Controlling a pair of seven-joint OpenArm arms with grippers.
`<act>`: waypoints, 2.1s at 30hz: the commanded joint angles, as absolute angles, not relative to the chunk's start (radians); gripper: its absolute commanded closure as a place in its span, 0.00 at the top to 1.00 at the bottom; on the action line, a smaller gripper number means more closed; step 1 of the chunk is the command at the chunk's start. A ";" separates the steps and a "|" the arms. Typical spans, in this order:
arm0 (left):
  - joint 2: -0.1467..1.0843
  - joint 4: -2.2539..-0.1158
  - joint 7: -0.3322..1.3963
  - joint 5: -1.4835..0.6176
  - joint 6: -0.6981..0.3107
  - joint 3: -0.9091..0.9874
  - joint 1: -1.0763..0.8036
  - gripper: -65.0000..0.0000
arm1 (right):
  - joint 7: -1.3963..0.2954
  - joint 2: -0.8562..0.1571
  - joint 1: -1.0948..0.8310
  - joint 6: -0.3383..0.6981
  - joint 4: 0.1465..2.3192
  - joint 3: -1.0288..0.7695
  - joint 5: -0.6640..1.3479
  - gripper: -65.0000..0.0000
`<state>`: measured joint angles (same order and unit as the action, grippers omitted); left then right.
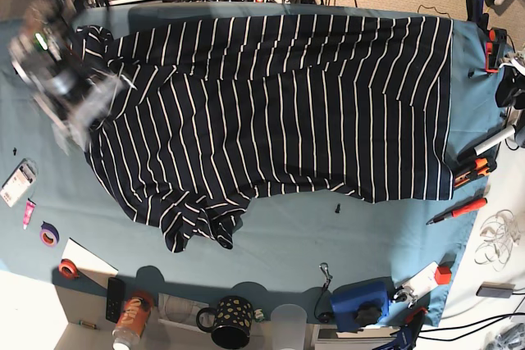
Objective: Layout the t-shirt on the table in an organized manner, then fold the t-shirt properly
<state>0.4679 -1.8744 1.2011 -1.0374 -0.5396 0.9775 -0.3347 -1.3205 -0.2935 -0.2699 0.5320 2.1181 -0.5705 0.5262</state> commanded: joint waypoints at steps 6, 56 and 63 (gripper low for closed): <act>0.490 -1.889 1.177 -1.056 -0.545 0.987 -0.333 0.42 | -1.267 -0.308 -0.302 0.556 2.131 -0.682 0.531 0.00; 0.490 -1.889 1.151 -1.055 -0.544 0.987 -0.333 0.42 | -1.063 -0.308 0.016 0.373 1.830 -0.051 0.224 0.00; 0.489 -1.889 1.151 -1.055 -0.544 0.987 -0.333 0.42 | -1.119 -0.308 -0.047 0.394 1.926 -0.326 0.393 0.00</act>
